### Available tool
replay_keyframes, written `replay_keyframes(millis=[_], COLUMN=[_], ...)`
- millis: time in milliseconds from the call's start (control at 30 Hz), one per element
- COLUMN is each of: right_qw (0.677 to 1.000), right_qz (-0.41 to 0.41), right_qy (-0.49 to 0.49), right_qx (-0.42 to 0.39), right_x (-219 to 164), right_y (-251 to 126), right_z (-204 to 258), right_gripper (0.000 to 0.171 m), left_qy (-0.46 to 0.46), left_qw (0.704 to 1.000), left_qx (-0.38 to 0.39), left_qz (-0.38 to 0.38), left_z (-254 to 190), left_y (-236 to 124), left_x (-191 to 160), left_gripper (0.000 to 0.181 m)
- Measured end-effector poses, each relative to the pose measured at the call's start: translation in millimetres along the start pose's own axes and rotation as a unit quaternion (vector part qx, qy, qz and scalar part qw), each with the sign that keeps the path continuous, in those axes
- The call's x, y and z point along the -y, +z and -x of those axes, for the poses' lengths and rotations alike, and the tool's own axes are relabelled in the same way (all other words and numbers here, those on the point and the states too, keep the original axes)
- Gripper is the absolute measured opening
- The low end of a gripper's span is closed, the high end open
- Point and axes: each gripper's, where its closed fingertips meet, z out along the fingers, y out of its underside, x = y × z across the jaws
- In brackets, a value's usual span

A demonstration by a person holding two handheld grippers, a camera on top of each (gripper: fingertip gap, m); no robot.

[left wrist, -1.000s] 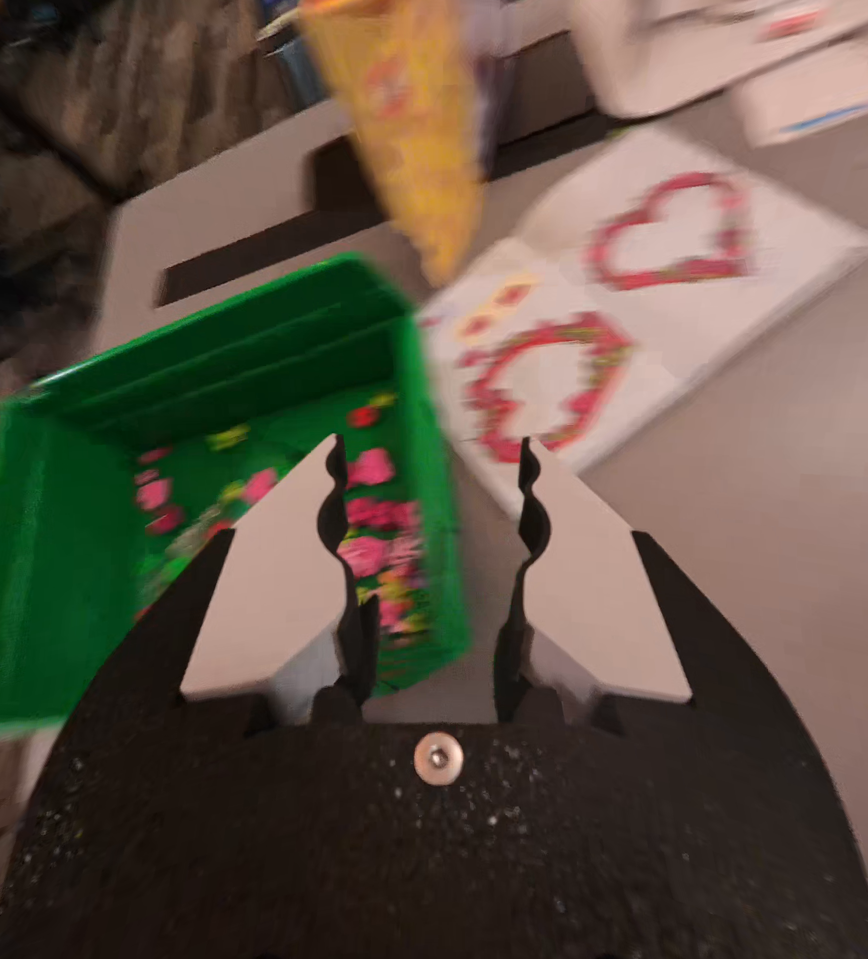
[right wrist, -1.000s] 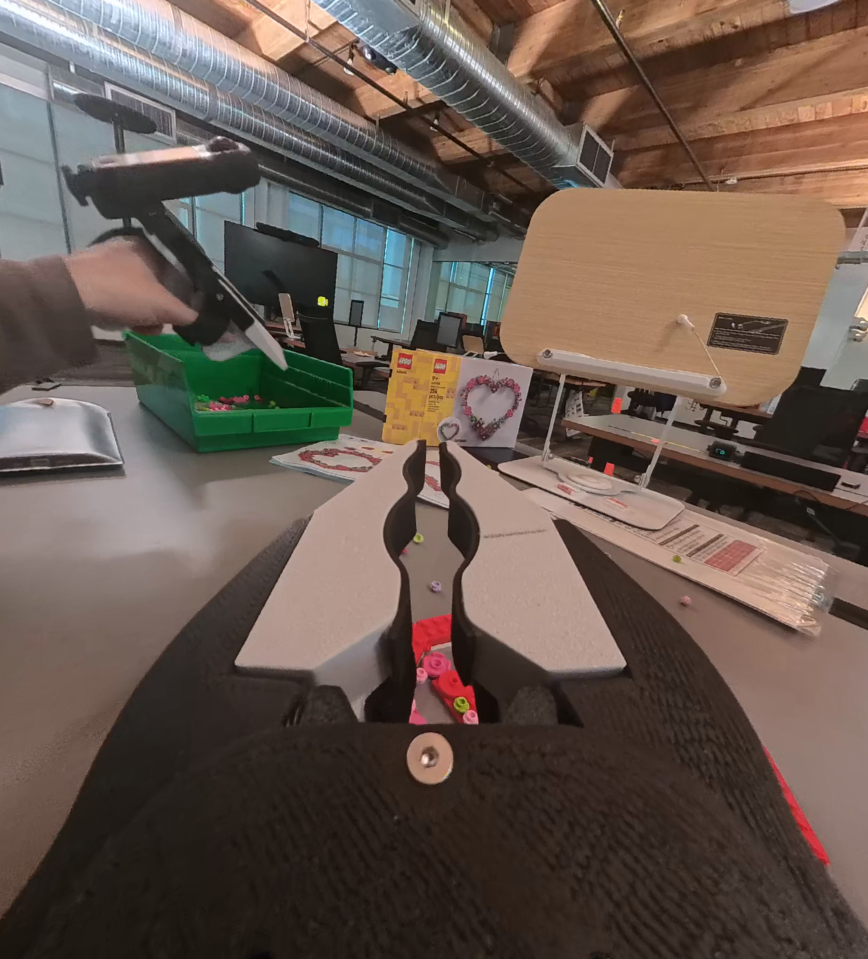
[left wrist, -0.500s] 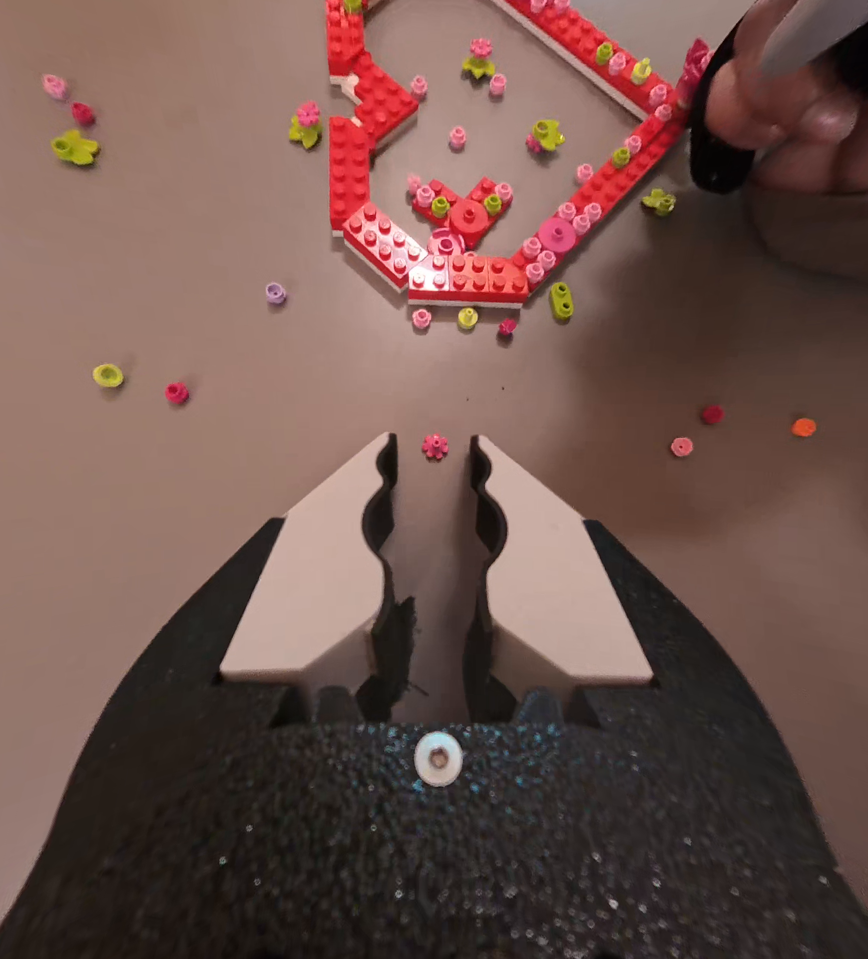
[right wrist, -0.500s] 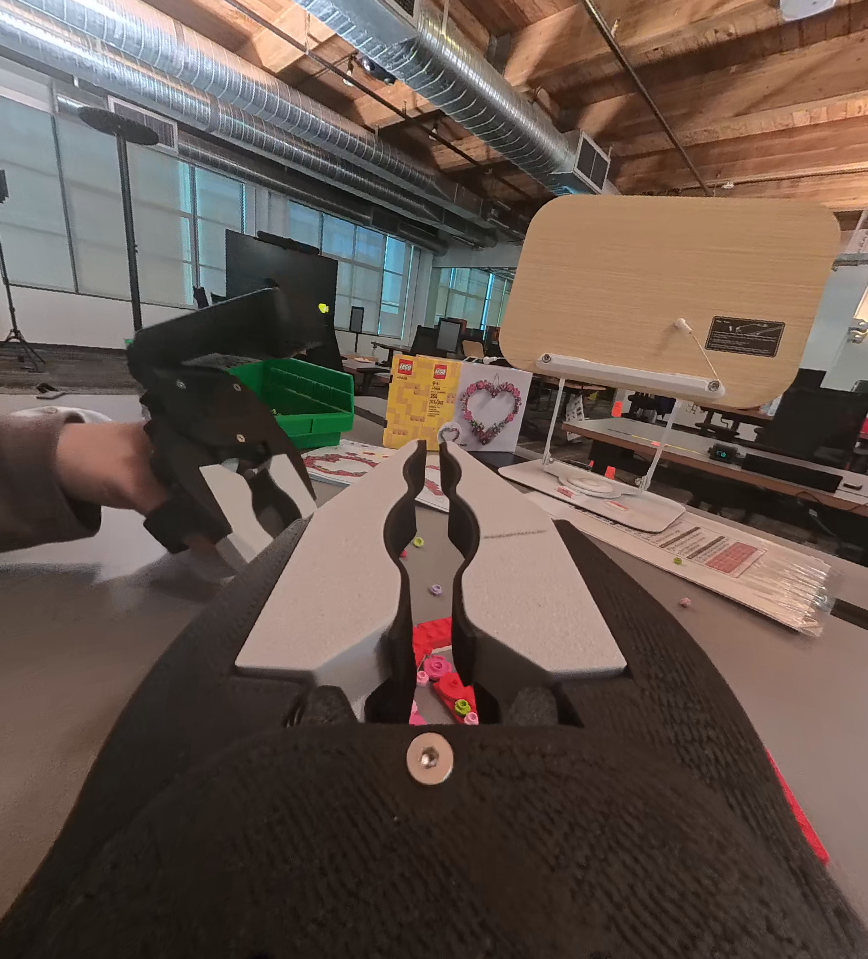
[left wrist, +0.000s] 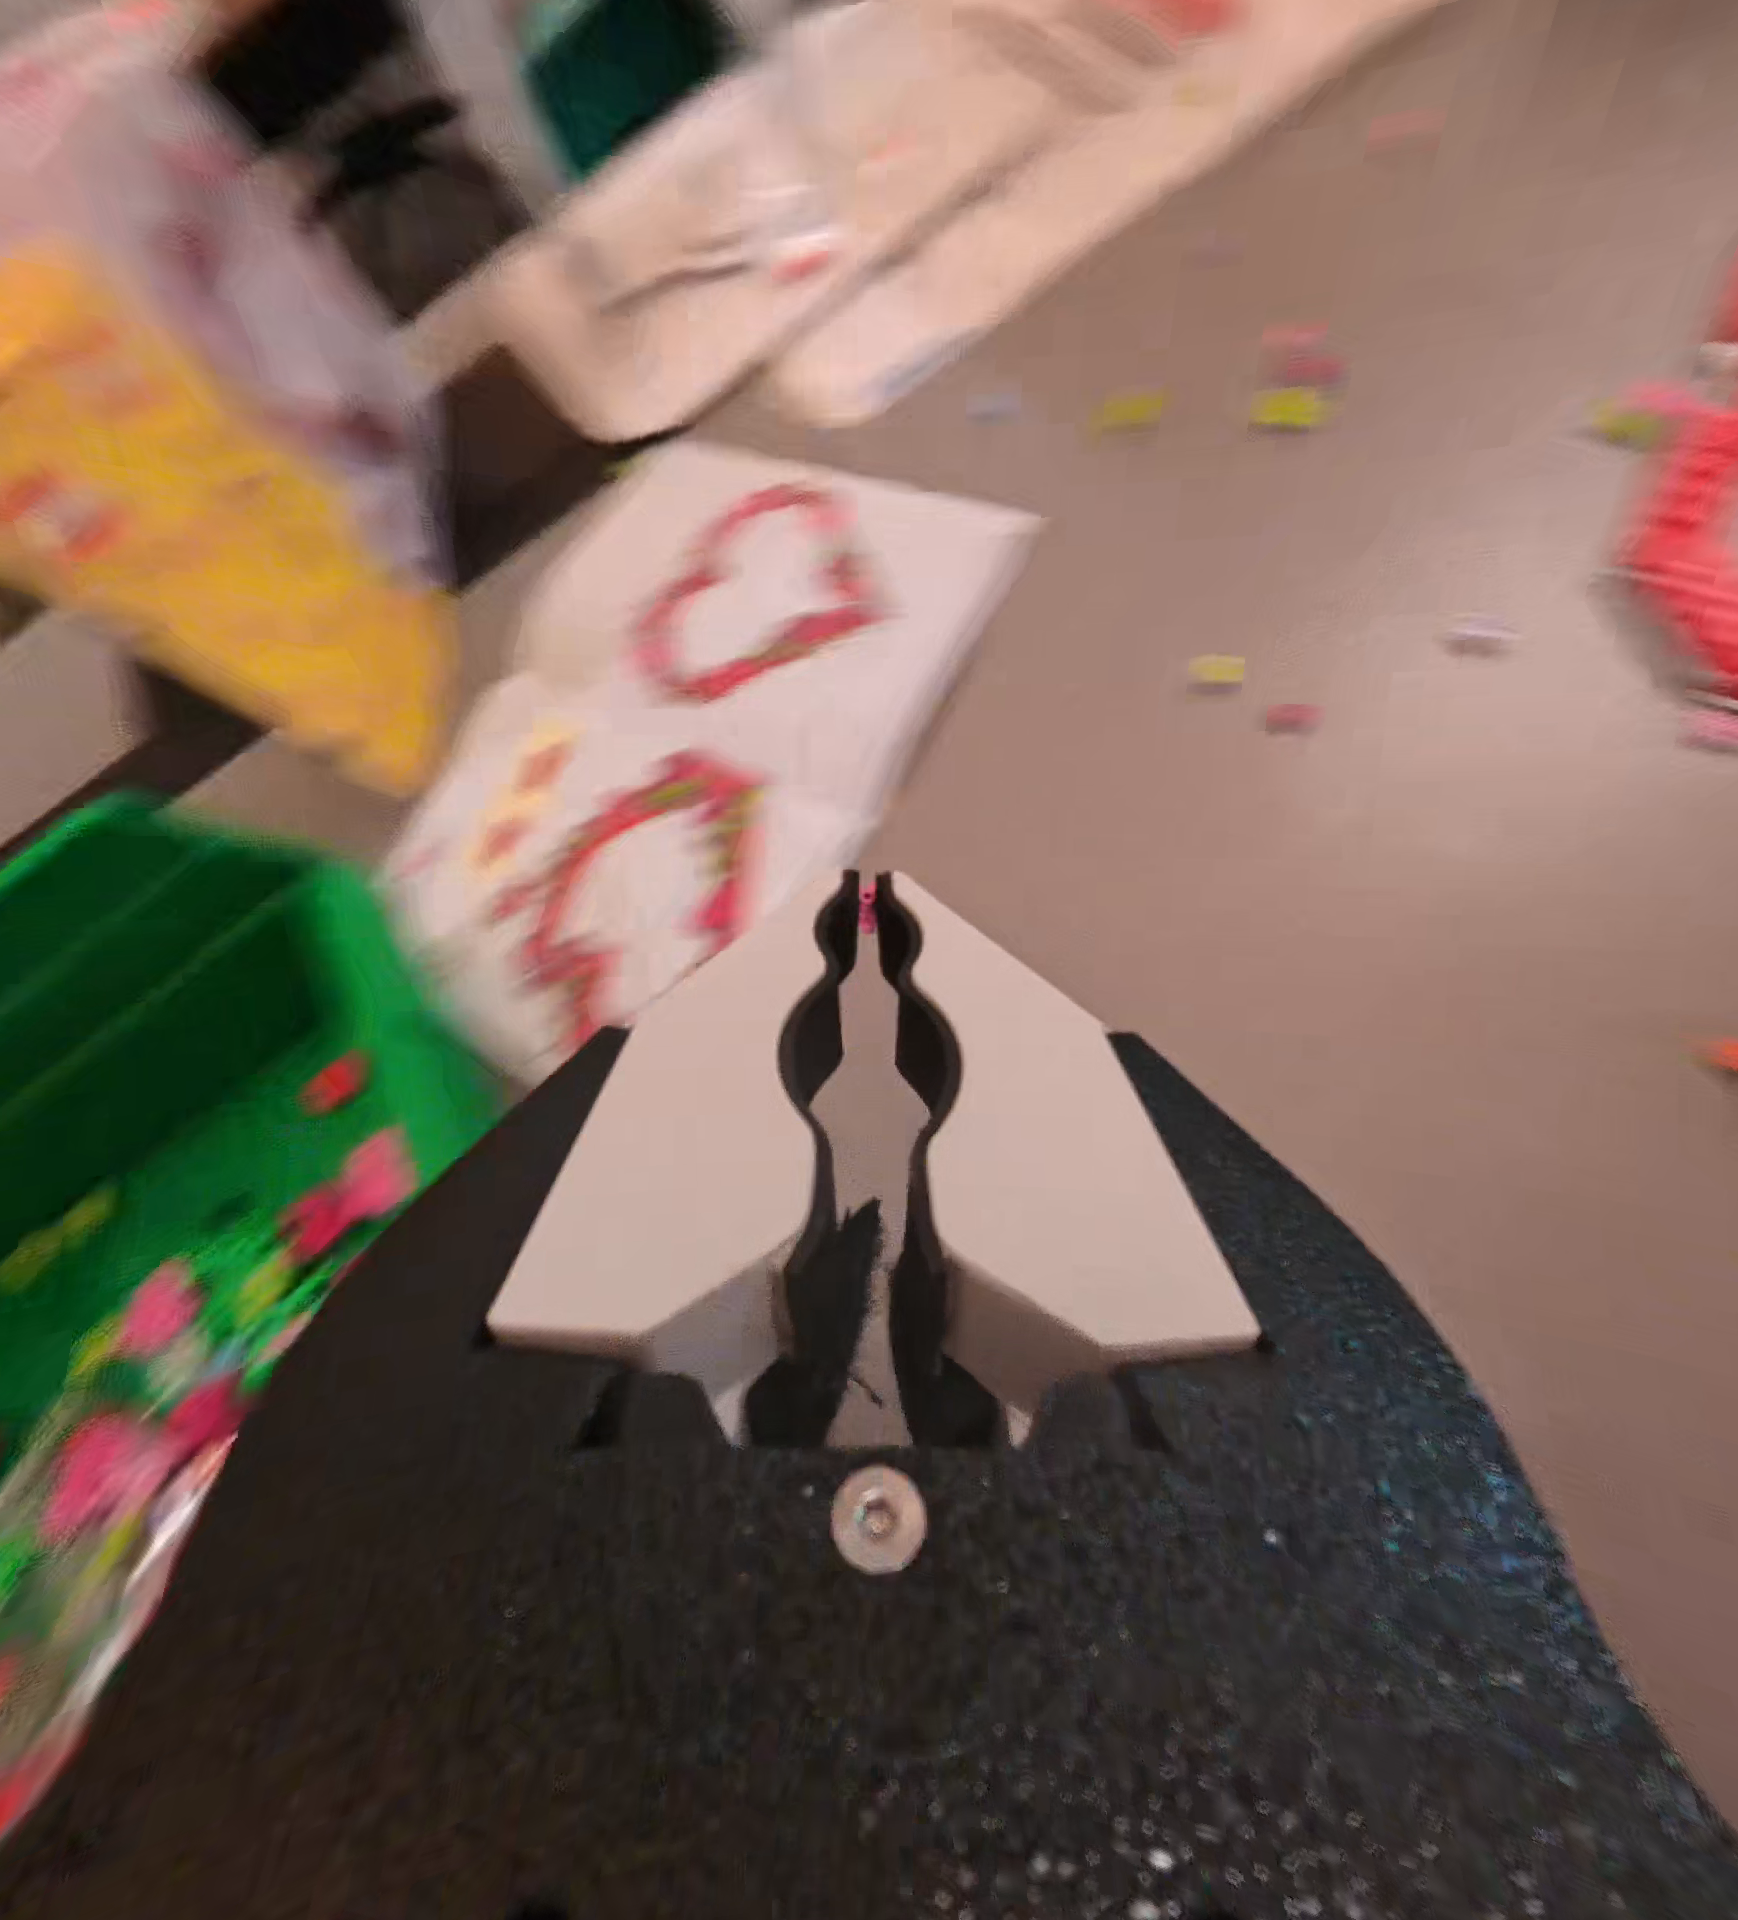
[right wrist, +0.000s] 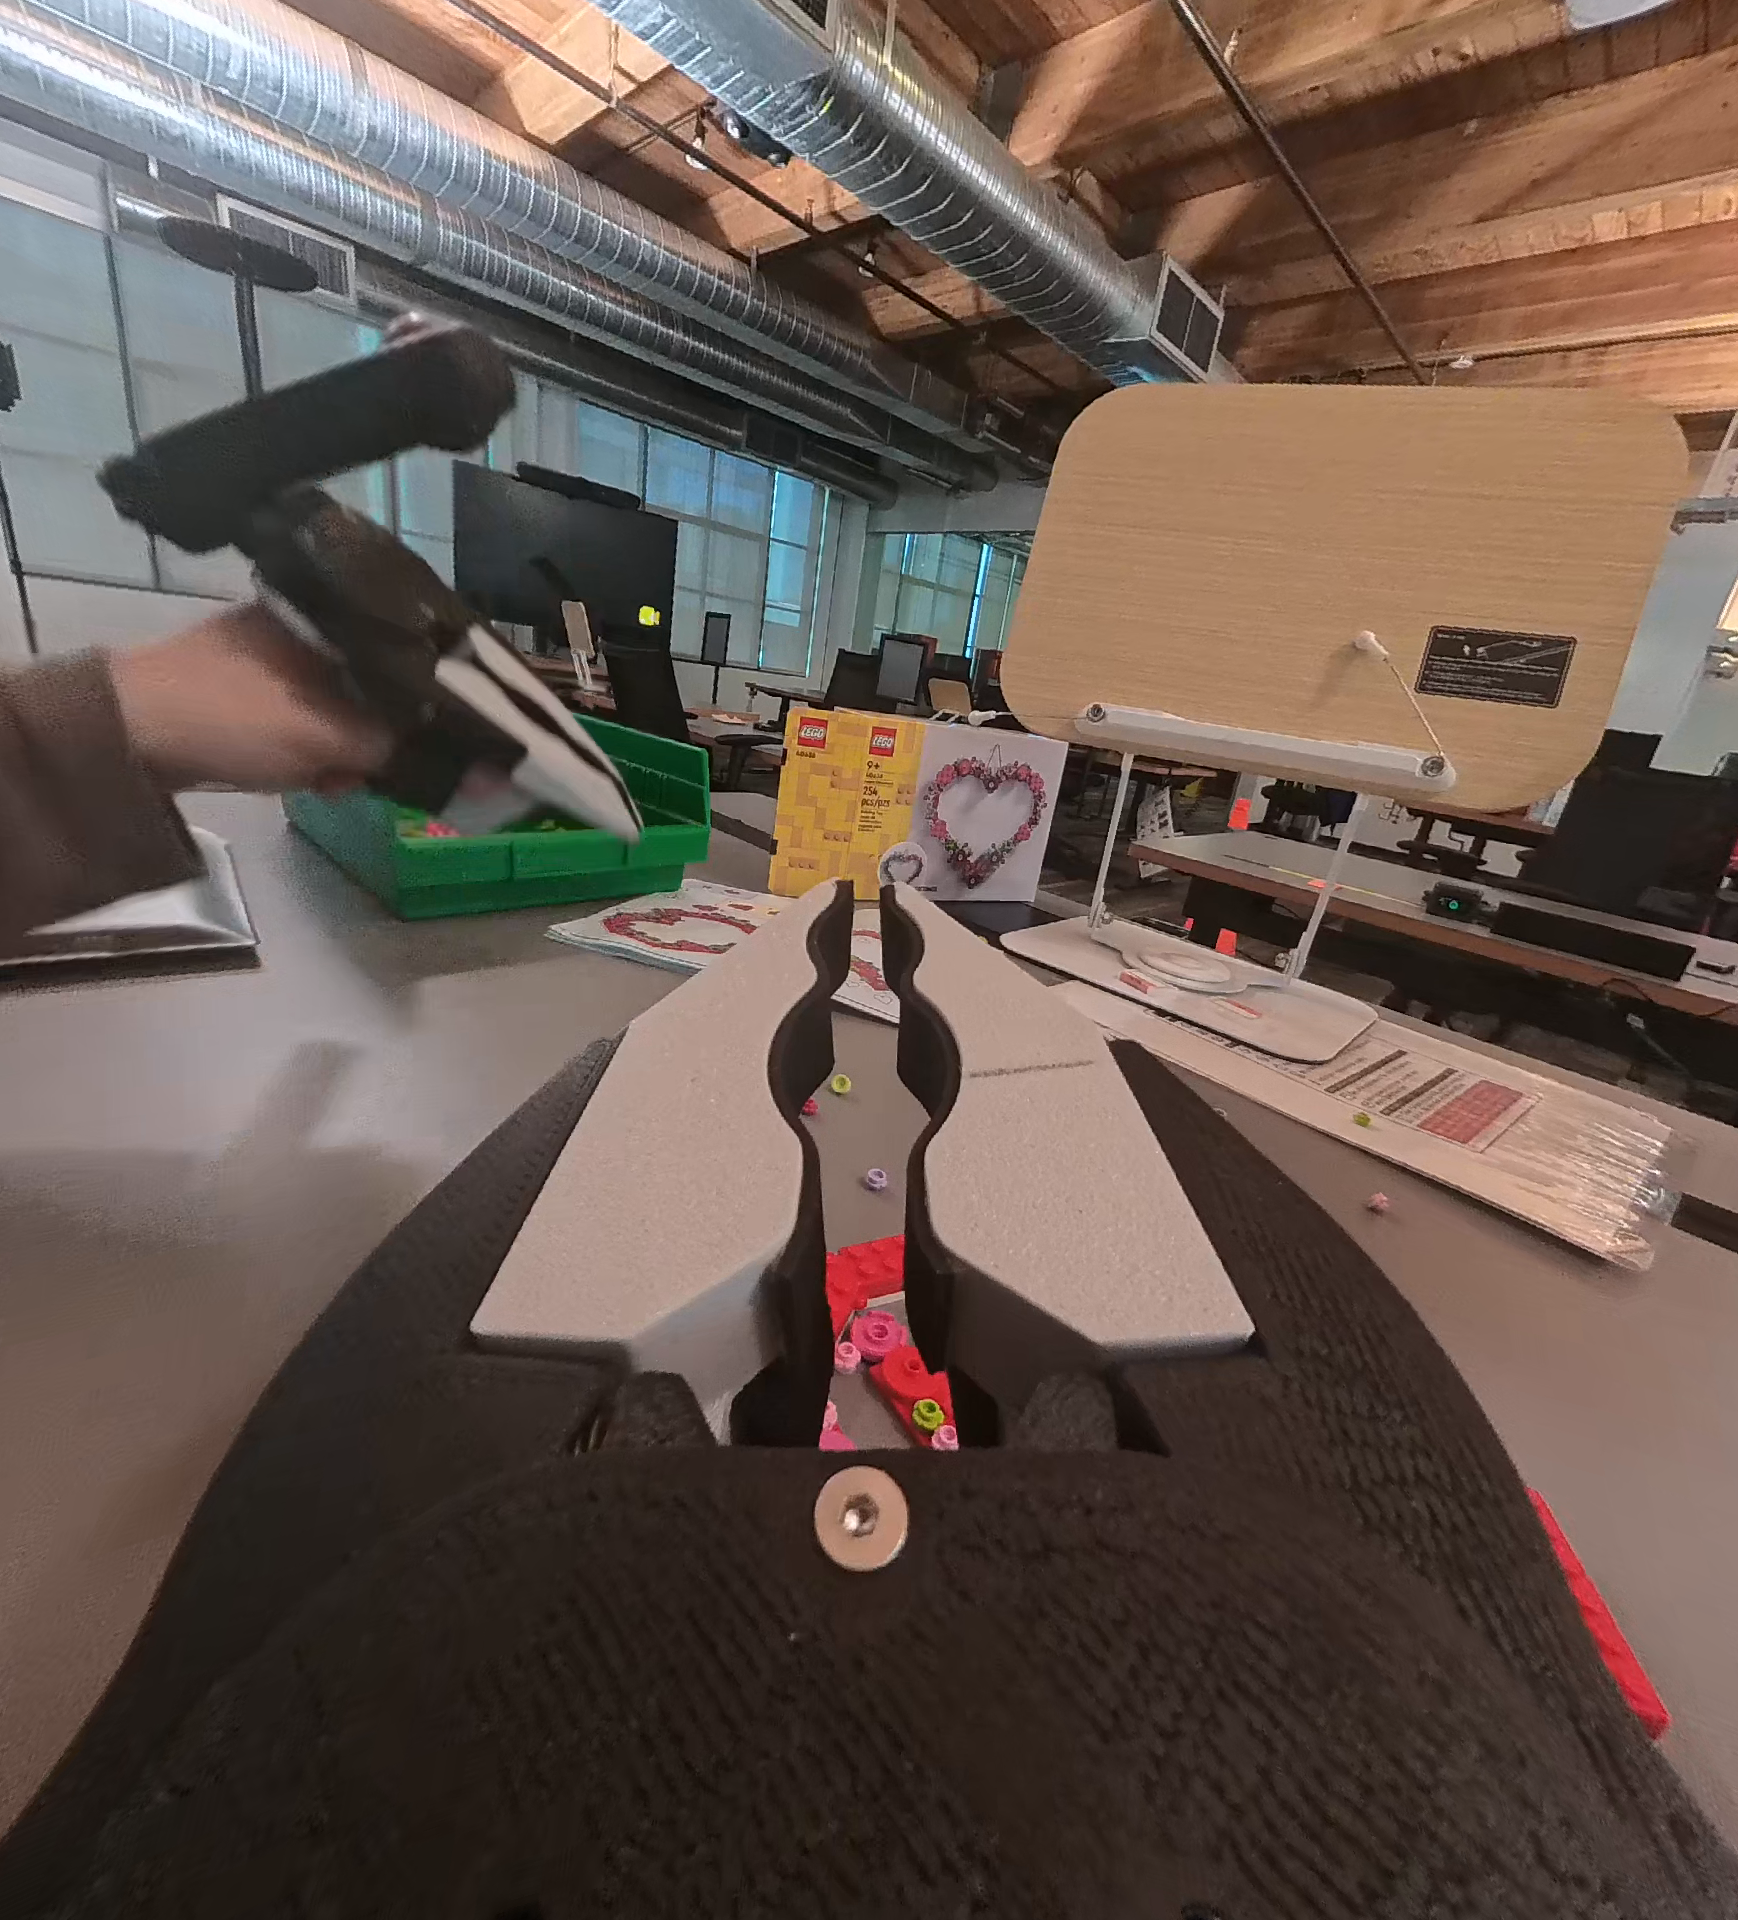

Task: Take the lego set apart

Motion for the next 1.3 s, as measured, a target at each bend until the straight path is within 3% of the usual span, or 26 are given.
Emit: replay_keyframes(millis=[33, 100, 200, 267, 400, 633, 700, 800, 900, 967, 1133, 1300], right_qw=[1.000, 1.000, 1.000, 1.000, 1.000, 0.999, 0.998, 0.996, 0.993, 0.992, 0.987, 0.980], right_qz=[0.000, 0.000, 0.000, 0.001, 0.003, 0.016, 0.020, 0.028, 0.038, 0.045, 0.060, 0.079], right_qy=[0.000, 0.000, -0.002, -0.005, -0.009, -0.038, -0.053, -0.085, -0.109, -0.116, -0.136, -0.160], right_qx=[0.000, 0.001, 0.002, 0.002, 0.004, 0.011, 0.011, 0.008, -0.006, -0.020, -0.061, -0.090], right_x=[0.1, -0.1, -0.1, -0.4, -1.2, -5.5, -7.1, -9.4, -12.0, -13.4, -15.3, -19.5], right_y=[0.2, 0.6, 0.9, 0.8, 0.7, 1.7, 1.8, 2.6, 3.4, 2.4, -2.0, -1.1], right_z=[0.2, 0.6, 1.3, 1.7, 3.5, 11.0, 13.1, 17.7, 16.6, 12.1, 1.4, -4.2], right_gripper=[0.003, 0.003, 0.003, 0.003, 0.003, 0.003, 0.003, 0.002, 0.002, 0.002, 0.002, 0.002], left_qy=[-0.030, -0.076, -0.157, -0.197, -0.188, -0.076, -0.080, -0.046, 0.004, 0.031, 0.049, 0.069], left_qw=[0.998, 0.985, 0.964, 0.951, 0.949, 0.958, 0.972, 0.992, 0.986, 0.978, 0.957, 0.953], left_qx=[0.054, 0.145, 0.199, 0.219, 0.233, 0.262, 0.218, 0.075, -0.063, -0.102, -0.137, -0.222], left_qz=[0.016, 0.048, 0.084, 0.098, 0.099, 0.085, 0.032, -0.086, -0.154, -0.180, -0.251, -0.195], left_z=[37.5, 104.6, 168.4, 191.9, 192.1, 153.9, 132.2, 56.3, -31.2, -65.4, -92.3, -94.8], left_y=[-9.3, -26.3, -37.7, -40.3, -39.1, -31.6, -24.2, -0.2, 29.4, 48.1, 70.5, 94.6], left_x=[-5.8, -22.8, -50.6, -64.2, -62.7, -34.6, -14.2, 33.4, 55.9, 58.4, 67.8, 81.3], left_gripper=[0.000, 0.000, 0.006, 0.050, 0.081, 0.085, 0.080, 0.066, 0.058, 0.055, 0.040, 0.032])
